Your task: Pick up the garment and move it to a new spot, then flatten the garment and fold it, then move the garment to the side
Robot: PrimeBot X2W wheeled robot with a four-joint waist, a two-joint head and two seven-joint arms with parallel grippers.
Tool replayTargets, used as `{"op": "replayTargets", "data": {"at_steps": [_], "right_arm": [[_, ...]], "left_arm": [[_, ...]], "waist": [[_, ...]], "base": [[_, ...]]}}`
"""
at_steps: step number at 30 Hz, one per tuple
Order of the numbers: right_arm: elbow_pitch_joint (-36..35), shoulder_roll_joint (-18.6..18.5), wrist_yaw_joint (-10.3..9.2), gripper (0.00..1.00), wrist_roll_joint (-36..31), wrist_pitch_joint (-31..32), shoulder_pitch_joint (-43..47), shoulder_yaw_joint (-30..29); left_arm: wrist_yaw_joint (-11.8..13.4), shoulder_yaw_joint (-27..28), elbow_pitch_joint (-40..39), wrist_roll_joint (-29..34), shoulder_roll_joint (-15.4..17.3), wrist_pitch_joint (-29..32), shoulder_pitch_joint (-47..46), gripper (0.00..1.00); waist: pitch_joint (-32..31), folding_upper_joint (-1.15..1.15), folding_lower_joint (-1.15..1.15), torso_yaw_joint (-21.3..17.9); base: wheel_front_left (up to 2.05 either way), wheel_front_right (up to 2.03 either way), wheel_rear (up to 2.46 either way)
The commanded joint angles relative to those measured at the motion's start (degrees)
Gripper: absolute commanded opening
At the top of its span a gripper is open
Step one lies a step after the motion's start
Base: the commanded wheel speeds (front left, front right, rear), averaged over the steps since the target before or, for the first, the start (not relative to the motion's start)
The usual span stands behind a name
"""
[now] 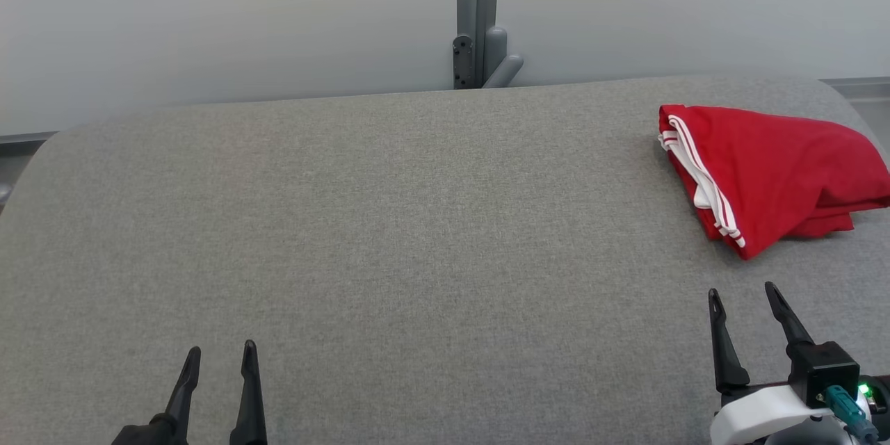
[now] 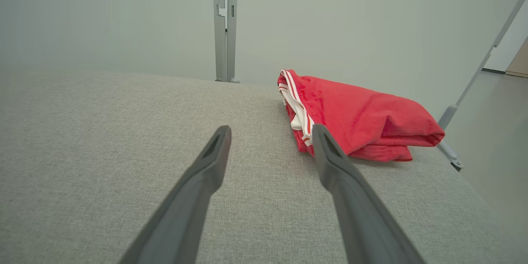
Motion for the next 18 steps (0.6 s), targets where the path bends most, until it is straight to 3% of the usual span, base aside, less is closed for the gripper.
{"op": "replayTargets", "data": {"at_steps": [1,18], "right_arm": [[0.3,0.0,-0.11,1.00,0.5,-0.2,0.2,0.1],[2.5,-0.1,-0.11,1.00,2.4,-0.2,-0.8,2.0]], "left_arm": [[-0.3,0.2,-0.1,0.4,0.1,-0.2,-0.9,1.00],[-0.6,0.9,0.8,0.9,0.1,-0.2,-1.4,1.00]], "waist": [[0.2,0.20,0.00,-0.3],[0.5,0.20,0.00,-1.0]], "base": [[0.00,0.00,0.00],[0.00,0.00,0.00]]}}
